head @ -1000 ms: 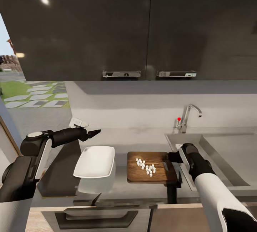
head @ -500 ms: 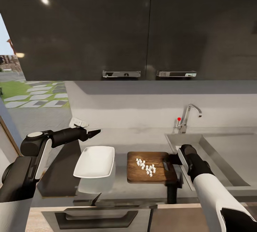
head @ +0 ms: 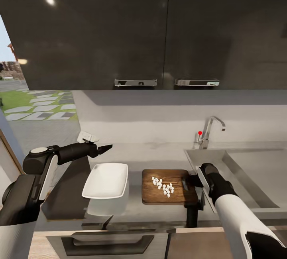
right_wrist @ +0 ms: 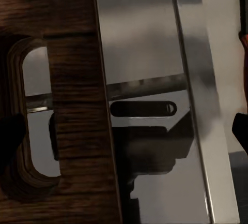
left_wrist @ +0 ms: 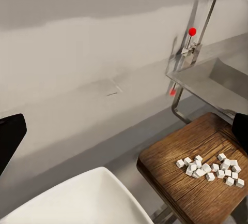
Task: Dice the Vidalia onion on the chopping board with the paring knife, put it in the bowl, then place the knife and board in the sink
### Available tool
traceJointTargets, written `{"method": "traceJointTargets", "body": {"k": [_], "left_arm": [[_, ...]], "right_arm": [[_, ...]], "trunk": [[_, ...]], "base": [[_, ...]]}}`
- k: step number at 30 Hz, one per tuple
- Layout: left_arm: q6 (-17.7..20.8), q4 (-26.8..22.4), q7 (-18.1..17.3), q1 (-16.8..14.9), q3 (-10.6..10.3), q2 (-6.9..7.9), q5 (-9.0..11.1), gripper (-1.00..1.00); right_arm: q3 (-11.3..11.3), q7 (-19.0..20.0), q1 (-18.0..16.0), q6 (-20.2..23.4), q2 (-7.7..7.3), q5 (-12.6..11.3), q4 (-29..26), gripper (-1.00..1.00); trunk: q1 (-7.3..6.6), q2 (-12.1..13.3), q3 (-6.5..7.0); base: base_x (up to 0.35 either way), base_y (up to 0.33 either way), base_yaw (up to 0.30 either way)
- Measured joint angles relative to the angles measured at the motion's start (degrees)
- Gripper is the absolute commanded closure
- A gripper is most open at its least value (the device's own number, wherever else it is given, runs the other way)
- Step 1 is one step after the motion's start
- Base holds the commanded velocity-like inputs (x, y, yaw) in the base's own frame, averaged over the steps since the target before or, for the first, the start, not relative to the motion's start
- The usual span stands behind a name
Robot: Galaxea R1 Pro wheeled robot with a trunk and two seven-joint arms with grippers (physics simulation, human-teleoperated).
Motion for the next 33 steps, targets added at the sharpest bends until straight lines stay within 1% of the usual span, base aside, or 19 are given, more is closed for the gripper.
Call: {"method": "traceJointTargets", "body": {"k": [8,18,21,25,33], "left_arm": [[0.0,0.0,0.0,0.0,0.0,0.00,0.0,-1.00],[0.0,0.0,0.0,0.0,0.0,0.00,0.0,-1.00],[0.0,0.0,0.0,0.0,0.0,0.00,0.0,-1.00],[0.0,0.0,0.0,0.0,0.0,0.00,0.0,-1.00],[0.0,0.0,0.0,0.0,0.0,0.00,0.0,-1.00]], "right_arm": [[0.0,0.0,0.0,0.0,0.36,0.0,0.8,-1.00],[0.0,0.0,0.0,0.0,0.42,0.0,0.9,-1.00],[0.0,-0.1,0.0,0.0,0.42,0.0,1.8,-1.00],[0.0,-2.2,0.0,-0.1,0.85,0.0,2.5,-1.00],[0.1,-2.7,0.0,-0.1,1.20,0.0,2.5,-1.00]], "trunk": [[0.00,0.0,0.00],[0.00,0.0,0.00],[0.00,0.0,0.00],[0.00,0.0,0.00],[0.00,0.0,0.00]], "base": [[0.000,0.000,0.000],[0.000,0.000,0.000],[0.000,0.000,0.000],[0.000,0.000,0.000],[0.000,0.000,0.000]]}}
